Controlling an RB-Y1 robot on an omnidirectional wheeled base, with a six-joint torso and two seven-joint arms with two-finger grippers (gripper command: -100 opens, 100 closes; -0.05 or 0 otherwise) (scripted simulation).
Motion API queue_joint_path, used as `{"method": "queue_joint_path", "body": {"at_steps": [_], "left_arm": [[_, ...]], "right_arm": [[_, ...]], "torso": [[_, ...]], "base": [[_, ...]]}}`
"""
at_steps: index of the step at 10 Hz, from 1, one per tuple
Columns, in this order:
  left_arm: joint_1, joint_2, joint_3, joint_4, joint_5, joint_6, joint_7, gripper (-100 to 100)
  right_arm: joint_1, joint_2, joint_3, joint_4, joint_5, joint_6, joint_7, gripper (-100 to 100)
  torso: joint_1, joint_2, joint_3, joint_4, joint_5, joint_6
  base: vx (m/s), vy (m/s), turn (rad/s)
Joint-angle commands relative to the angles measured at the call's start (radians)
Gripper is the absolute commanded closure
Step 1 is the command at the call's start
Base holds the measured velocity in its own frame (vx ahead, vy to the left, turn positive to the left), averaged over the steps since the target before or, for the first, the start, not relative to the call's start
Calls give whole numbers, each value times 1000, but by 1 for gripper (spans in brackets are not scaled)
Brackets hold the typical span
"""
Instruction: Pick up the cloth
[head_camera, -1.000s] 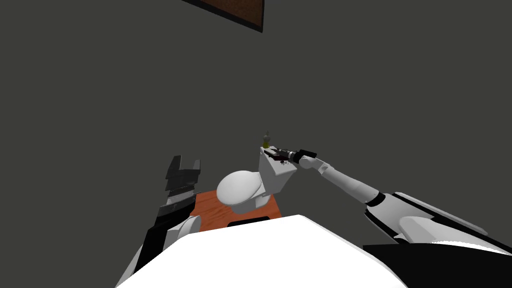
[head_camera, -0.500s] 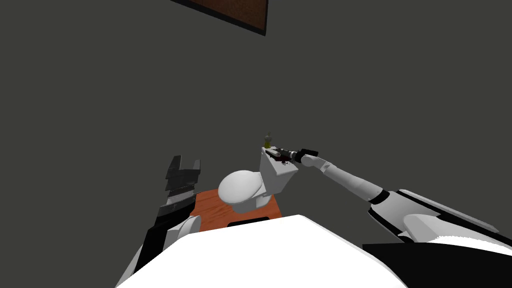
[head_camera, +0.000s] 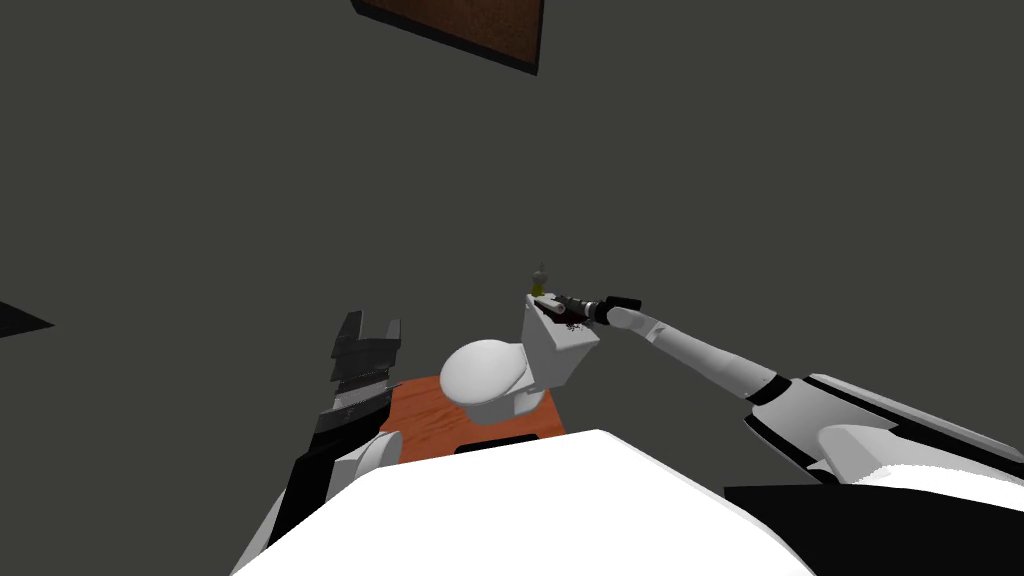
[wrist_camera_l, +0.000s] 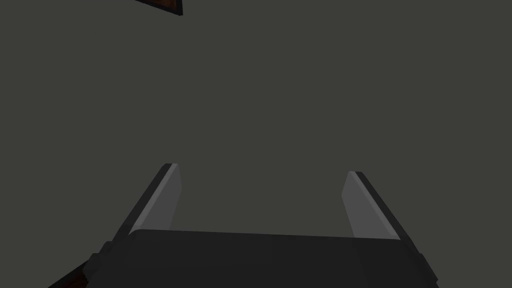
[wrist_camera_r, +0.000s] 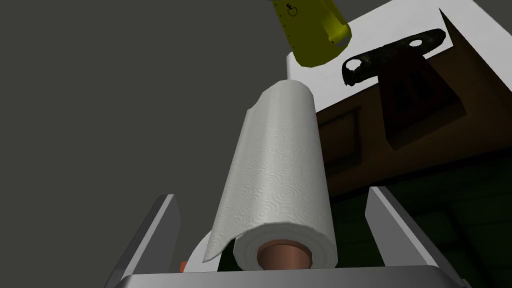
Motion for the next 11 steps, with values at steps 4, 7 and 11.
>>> {"method": "queue_joint_path", "body": {"at_steps": [4,7,11], "left_arm": [[0,0,0,0,0,0,0,0],[0,0,0,0,0,0,0,0],[0,0,0,0,0,0,0,0]], "right_arm": [[-27,-44,29,55,-118,49,-111,-100],[-39,-71,46,90,-194,80,-181,-100],[-44,-78,54,98,-213,88,-204,0]], "torso": [[0,0,0,0,0,0],[1,0,0,0,0,0],[0,-1,0,0,0,0]], "base": [[-16,15,48],[-17,18,51],[-7,13,18]]}}
